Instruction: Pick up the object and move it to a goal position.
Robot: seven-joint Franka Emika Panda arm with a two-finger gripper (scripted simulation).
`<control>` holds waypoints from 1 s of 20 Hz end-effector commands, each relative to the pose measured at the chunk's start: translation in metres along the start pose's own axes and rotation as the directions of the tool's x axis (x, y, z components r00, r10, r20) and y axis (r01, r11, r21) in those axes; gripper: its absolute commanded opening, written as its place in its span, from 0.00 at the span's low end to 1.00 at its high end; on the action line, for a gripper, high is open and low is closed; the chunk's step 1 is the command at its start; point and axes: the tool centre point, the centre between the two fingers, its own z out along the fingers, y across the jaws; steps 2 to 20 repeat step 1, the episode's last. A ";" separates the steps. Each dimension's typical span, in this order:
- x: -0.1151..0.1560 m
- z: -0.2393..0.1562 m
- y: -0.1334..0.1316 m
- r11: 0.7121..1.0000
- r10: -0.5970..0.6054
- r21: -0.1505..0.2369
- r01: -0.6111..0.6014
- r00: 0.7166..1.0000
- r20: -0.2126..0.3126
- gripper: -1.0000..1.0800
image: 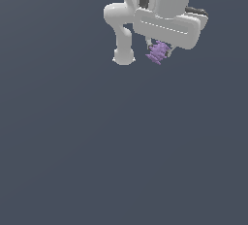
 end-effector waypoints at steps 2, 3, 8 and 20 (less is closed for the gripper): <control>0.000 -0.002 -0.001 1.000 0.001 -0.001 -0.001 1.000 0.001 0.00; 0.000 -0.002 -0.001 1.000 0.001 -0.001 -0.001 1.000 0.001 0.00; 0.000 -0.002 -0.001 1.000 0.001 -0.001 -0.001 1.000 0.001 0.00; 0.000 -0.002 -0.001 1.000 0.001 -0.001 -0.001 1.000 0.001 0.00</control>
